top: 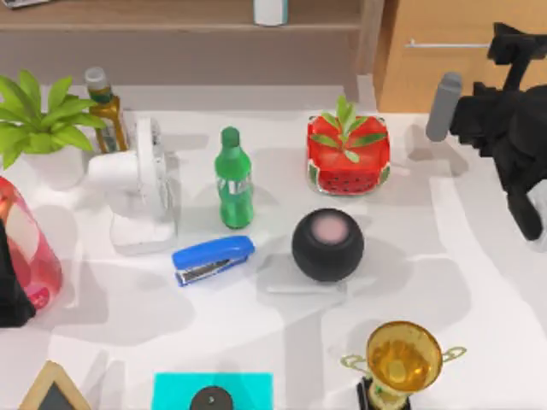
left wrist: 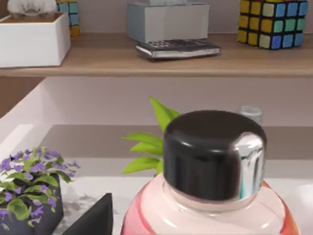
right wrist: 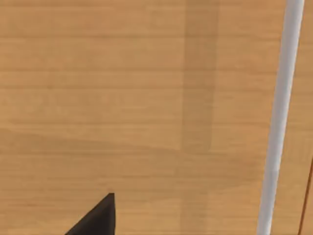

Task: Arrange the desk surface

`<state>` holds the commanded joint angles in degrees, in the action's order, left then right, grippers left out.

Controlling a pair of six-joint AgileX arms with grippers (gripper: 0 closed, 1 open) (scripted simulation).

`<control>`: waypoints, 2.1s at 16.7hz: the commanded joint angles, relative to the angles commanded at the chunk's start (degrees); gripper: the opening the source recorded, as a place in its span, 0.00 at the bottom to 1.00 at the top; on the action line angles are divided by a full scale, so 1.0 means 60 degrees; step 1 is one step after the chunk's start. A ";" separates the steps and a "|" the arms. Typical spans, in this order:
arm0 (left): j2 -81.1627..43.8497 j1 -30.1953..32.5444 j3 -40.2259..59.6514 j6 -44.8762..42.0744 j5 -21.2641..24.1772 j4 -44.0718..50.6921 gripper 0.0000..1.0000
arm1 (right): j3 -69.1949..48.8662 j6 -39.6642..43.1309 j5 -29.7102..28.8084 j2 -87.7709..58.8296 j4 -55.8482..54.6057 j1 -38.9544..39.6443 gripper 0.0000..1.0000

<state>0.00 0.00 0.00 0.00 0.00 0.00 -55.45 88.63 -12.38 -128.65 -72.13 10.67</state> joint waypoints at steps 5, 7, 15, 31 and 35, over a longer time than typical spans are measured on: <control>0.0000 0.0000 0.0000 0.0000 0.0000 0.0000 1.00 | 0.0769 -0.0061 -0.0022 0.0138 -0.0217 0.0104 1.00; 0.0000 0.0000 0.0000 0.0000 0.0000 0.0000 1.00 | 0.0805 -0.0063 -0.0022 0.0123 -0.0215 0.0107 1.00; 0.0000 0.0000 0.0000 0.0000 0.0000 0.0000 1.00 | 0.0481 -0.1310 -0.0426 0.1120 -0.0237 0.1056 1.00; 0.0000 0.0000 0.0000 0.0000 0.0000 0.0000 1.00 | -0.6589 -1.3206 -0.4213 -0.0025 0.5211 0.5122 1.00; 0.0000 0.0000 0.0000 0.0000 0.0000 0.0000 1.00 | -0.7350 -1.4572 -0.4957 -0.0744 0.6240 0.5017 1.00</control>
<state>0.00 0.00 0.00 0.00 0.00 0.00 -99.55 1.20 -42.12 -133.11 -34.69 40.77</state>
